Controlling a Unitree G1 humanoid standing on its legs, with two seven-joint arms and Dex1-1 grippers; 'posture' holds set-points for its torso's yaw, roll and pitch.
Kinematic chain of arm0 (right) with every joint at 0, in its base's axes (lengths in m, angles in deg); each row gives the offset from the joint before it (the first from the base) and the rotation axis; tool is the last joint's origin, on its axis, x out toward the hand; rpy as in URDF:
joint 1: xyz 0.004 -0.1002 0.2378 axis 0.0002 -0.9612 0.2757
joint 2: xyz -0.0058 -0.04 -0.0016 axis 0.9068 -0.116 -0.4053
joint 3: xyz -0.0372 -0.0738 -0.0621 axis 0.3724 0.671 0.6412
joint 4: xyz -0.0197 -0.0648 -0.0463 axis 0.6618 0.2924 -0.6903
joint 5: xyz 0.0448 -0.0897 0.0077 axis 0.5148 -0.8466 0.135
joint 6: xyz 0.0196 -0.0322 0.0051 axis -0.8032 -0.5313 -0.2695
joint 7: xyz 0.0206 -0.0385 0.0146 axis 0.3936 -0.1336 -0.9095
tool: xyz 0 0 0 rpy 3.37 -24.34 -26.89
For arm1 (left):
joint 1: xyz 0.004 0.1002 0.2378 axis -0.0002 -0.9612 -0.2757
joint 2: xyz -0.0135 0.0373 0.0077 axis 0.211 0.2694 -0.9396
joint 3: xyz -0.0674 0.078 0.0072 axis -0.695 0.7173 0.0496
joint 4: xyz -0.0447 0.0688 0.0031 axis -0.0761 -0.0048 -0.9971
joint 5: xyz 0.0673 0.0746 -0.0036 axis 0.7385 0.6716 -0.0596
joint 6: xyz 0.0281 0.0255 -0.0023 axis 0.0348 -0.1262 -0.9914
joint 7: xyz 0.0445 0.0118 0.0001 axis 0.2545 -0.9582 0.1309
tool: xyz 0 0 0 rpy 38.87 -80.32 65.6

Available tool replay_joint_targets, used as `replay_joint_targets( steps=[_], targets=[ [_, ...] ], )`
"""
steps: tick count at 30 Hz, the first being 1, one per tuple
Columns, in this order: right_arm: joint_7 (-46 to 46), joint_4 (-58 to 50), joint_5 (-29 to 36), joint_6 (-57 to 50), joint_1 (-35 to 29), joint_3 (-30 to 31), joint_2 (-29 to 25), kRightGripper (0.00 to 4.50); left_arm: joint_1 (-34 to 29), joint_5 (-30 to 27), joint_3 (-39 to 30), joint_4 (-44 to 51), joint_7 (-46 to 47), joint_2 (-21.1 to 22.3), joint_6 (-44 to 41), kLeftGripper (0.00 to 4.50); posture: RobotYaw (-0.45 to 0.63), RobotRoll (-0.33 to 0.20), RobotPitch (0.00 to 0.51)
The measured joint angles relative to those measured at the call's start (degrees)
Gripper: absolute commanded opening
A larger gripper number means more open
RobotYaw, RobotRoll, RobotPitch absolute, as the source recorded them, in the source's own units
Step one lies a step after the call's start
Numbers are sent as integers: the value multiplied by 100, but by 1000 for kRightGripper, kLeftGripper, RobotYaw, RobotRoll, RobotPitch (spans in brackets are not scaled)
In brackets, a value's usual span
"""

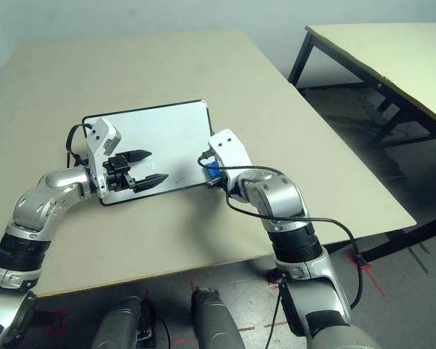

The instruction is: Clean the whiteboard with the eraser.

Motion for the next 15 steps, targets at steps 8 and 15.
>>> replay_joint_targets(
  steps=[8,15],
  targets=[
    [98,-435,23,-290,-101,80,500,514,1,-3,23,0,1,-26,0,4500,-126,0,145],
    [94,-438,63,-341,161,152,947,513,1,-4,26,3,-9,53,-64,4500,-112,0,142]
  ],
)
